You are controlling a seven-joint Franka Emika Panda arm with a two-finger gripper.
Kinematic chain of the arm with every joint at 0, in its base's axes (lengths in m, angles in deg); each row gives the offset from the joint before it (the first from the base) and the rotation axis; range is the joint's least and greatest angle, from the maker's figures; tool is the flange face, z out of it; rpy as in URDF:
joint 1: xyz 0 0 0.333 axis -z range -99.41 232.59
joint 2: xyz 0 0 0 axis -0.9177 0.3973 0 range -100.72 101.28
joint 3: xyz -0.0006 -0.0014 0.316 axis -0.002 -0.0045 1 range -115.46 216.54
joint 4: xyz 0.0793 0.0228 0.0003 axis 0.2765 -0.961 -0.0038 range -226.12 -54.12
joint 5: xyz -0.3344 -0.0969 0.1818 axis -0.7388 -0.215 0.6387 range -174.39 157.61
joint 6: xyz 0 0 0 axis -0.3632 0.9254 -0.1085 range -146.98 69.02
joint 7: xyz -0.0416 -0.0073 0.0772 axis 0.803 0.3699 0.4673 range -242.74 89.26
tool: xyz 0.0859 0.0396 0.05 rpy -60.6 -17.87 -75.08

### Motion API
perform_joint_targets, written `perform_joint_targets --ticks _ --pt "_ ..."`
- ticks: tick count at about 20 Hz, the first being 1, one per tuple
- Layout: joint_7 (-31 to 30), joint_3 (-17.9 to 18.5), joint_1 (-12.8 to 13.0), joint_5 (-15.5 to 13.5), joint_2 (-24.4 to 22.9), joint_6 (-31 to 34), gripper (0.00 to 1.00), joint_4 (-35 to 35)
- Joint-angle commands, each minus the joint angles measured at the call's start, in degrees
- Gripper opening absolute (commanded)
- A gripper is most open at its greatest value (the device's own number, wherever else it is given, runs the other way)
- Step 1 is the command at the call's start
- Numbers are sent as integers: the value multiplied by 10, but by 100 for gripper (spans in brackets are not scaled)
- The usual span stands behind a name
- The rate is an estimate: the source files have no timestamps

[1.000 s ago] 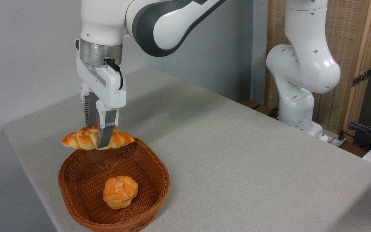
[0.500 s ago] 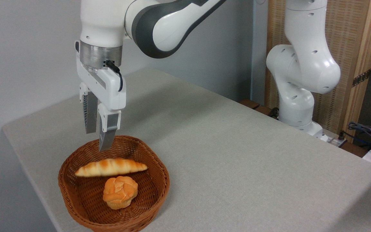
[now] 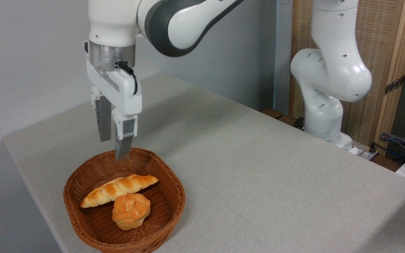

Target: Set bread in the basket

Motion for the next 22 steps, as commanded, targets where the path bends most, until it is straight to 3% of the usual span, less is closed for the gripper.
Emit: perform_joint_targets --ticks 1,5,13,22 --pt "-9 12 1 3 -19 108 100 39" --pt "-4 25 1 8 -18 222 100 84" --pt "-1 76 1 8 -19 332 100 126" --pt "30 96 1 8 -19 337 100 146"
